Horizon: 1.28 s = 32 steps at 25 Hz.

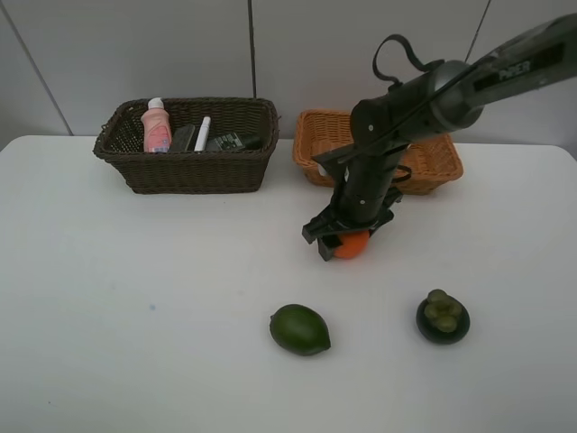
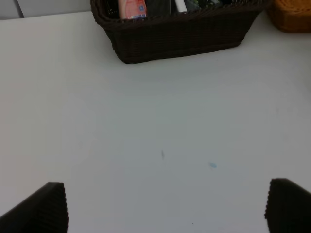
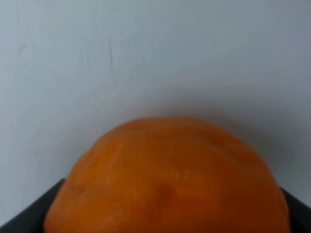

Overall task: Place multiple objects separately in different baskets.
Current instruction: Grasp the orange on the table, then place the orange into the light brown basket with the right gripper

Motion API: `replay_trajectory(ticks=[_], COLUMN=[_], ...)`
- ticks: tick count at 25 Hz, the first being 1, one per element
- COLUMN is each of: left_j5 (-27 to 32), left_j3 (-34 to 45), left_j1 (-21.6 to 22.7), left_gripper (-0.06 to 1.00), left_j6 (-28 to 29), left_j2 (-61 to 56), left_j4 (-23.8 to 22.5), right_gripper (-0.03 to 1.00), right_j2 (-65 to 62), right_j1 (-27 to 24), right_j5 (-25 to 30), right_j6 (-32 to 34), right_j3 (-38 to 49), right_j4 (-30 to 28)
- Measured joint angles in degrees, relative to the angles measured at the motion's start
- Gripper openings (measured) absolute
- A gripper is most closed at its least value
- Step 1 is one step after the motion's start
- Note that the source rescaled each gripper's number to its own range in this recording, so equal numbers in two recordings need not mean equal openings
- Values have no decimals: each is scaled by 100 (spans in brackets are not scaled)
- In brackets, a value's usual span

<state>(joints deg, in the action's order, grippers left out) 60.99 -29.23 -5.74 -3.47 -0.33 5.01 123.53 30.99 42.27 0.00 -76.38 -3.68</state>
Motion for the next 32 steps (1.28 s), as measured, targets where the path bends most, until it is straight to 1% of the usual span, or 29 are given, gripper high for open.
replay_trajectory(ticks=[5, 8, 10, 12, 16, 18, 22, 24, 25, 26, 28, 30, 32], left_j5=[0, 0, 0, 0, 0, 0, 0, 0, 0, 0, 0, 0, 0], left_j3=[0, 0, 0, 0, 0, 0, 0, 0, 0, 0, 0, 0, 0], left_j1=[0, 0, 0, 0, 0, 0, 0, 0, 0, 0, 0, 0, 0], left_gripper=[100, 100, 100, 100, 100, 100, 100, 100, 100, 100, 100, 100, 100], left_j6=[0, 0, 0, 0, 0, 0, 0, 0, 0, 0, 0, 0, 0], left_j2=[0, 0, 0, 0, 0, 0, 0, 0, 0, 0, 0, 0, 0], left_j4=[0, 0, 0, 0, 0, 0, 0, 0, 0, 0, 0, 0, 0], right_gripper=[35, 35, 35, 35, 35, 35, 35, 35, 39, 50, 79, 93, 97], right_j2=[-50, -315, -646, -980, -1201, -1084, -622, -369, -246, -150, -49, -26, -26], right_j1=[0, 0, -19, -109, -621, -1022, -1820, -2123, -2250, -2329, -2411, -2411, -2411], right_j5=[5, 77, 153, 141, 81, 57, 40, 33, 13, -9, -9, -9, -4], right_j6=[0, 0, 0, 0, 0, 0, 0, 0, 0, 0, 0, 0, 0], right_j3=[0, 12, -172, -558, -1353, -1591, -1728, -1728, -1728, -1728, -1728, -1728, -1728], right_j4=[3, 96, 99, 124, 141, 165, 399, 438, 438, 438, 368, 316, 304])
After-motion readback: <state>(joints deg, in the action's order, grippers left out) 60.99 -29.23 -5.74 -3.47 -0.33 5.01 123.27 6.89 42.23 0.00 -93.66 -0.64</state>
